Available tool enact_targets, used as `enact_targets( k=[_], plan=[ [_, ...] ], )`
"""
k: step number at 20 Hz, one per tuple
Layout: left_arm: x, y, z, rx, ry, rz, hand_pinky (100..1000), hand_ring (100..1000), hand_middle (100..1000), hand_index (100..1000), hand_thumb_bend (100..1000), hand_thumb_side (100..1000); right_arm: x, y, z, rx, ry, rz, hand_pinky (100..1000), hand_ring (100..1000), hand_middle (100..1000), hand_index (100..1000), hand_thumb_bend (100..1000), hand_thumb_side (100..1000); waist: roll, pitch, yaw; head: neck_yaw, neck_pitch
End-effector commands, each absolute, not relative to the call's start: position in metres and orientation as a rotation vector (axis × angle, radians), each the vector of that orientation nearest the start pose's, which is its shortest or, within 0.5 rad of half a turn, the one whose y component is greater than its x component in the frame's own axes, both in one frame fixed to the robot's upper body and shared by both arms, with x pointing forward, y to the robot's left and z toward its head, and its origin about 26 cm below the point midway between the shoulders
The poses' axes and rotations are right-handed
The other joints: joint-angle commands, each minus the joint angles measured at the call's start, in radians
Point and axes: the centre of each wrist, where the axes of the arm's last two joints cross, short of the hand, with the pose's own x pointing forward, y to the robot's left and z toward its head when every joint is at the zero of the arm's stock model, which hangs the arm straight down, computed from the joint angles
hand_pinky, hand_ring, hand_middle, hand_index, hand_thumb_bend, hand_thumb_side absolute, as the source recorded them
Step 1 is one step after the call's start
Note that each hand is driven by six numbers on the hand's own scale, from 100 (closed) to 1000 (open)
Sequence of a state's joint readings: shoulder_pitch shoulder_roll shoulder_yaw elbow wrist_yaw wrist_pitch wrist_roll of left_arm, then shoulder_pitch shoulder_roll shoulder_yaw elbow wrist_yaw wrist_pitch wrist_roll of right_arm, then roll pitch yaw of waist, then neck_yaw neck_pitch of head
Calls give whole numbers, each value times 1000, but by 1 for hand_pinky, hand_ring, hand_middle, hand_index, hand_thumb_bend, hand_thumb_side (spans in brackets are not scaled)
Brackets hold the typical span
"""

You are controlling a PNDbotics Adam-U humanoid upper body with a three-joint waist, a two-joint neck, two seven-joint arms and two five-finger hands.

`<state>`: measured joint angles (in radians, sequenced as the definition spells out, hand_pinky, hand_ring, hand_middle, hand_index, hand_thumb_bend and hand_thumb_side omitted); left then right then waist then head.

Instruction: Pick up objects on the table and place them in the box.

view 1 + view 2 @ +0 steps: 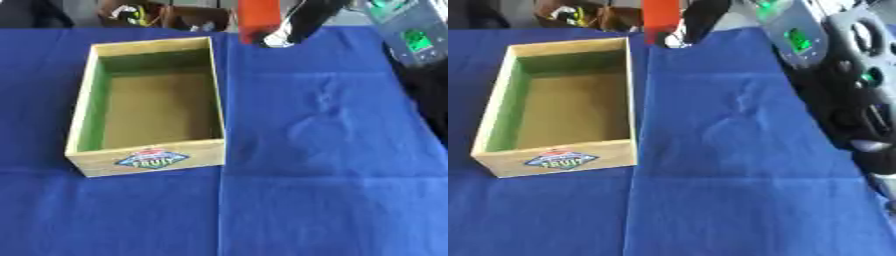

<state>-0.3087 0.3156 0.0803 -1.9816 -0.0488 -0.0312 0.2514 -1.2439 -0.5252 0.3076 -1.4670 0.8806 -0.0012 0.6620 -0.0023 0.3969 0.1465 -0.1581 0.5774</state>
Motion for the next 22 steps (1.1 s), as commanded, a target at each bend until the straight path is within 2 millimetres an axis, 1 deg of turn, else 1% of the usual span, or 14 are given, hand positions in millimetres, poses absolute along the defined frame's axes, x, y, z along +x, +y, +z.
enact_targets(
  k=[1,5,7,10,15,22],
  plan=[
    [300,278,212,403,-2378,-67,669,694,725,805,100,1000,389,-144,418,1612,2266,-2182,321,450,333,391,100,307,-1,-25,9,-12,-14],
    [300,277,214,394,-2382,-68,669,694,726,804,100,1000,400,-120,415,1581,2272,-2193,321,451,333,389,100,305,-7,-19,28,-26,-20],
    [301,276,214,387,-2386,-71,669,694,726,804,100,1000,406,-110,409,1576,2266,-2209,320,450,334,380,100,305,-10,-16,36,-34,-22],
    [301,275,216,379,-2392,-72,669,695,723,804,100,1000,417,-99,398,1572,2270,-2244,314,446,333,379,100,301,-13,-8,51,-45,-27],
    [302,273,216,369,-2395,-70,669,695,721,805,100,1000,434,-88,378,1572,2233,-2334,315,448,334,379,100,295,-16,3,66,-57,-33],
    [302,272,219,358,-2404,-75,669,696,721,804,100,1000,456,-78,349,1556,2089,-2519,323,456,341,382,100,280,-23,13,73,-66,-37]
  ],
)
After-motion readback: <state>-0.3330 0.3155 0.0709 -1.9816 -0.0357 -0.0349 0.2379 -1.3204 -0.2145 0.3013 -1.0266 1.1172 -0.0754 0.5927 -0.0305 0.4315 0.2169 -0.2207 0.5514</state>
